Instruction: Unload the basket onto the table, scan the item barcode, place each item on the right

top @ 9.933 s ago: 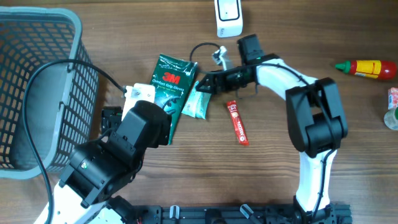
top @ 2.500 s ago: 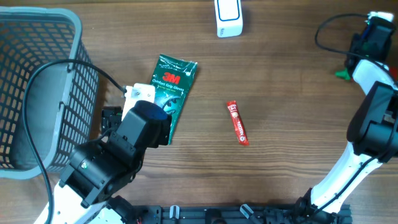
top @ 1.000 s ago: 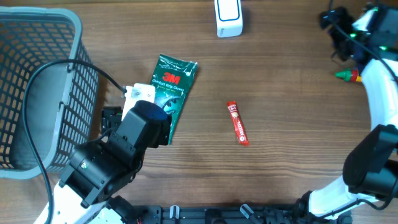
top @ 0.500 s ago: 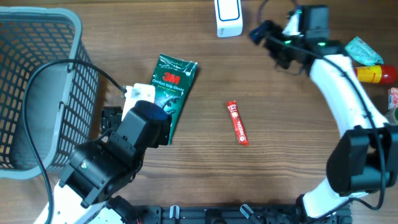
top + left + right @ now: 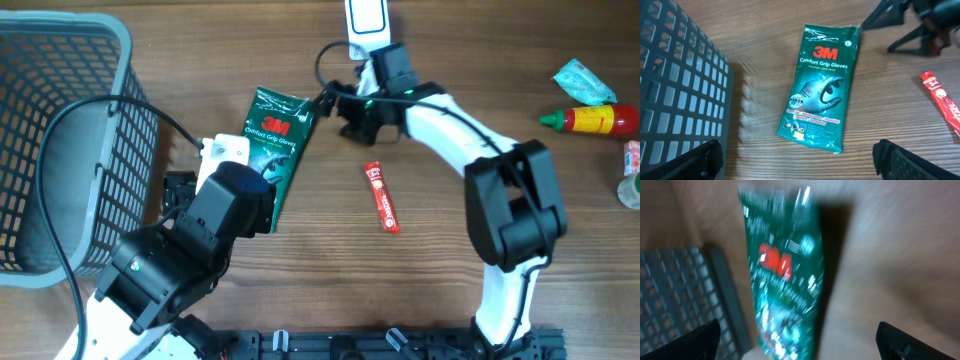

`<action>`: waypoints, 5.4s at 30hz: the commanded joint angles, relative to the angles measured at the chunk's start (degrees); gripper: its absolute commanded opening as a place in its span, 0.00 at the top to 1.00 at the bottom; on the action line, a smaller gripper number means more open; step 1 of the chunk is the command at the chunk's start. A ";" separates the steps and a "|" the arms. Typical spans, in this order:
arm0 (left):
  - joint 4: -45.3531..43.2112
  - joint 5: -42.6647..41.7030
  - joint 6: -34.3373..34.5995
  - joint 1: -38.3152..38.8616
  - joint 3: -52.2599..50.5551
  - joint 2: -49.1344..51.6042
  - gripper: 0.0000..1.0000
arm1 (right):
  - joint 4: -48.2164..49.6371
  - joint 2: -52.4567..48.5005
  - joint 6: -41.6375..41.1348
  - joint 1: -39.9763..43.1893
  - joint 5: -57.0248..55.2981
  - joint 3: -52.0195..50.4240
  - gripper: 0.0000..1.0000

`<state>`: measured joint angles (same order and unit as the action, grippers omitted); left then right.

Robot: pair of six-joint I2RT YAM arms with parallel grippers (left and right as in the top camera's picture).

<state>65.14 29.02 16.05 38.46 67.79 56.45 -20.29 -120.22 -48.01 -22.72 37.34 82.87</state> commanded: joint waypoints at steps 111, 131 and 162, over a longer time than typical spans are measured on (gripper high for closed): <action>-0.13 -0.07 0.94 -0.11 0.20 -0.02 0.00 | -61.18 39.45 -51.28 17.33 2.64 0.07 0.96; -0.13 -0.07 0.94 -0.11 0.20 -0.02 0.00 | -59.01 36.92 -59.95 27.19 -0.28 0.04 0.96; -0.13 -0.07 0.94 -0.11 0.20 -0.02 0.00 | -43.45 24.00 18.97 25.33 -8.00 0.04 0.00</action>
<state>65.14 29.02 16.05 38.46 67.79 56.45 -61.69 -96.86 -41.41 3.73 30.28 82.74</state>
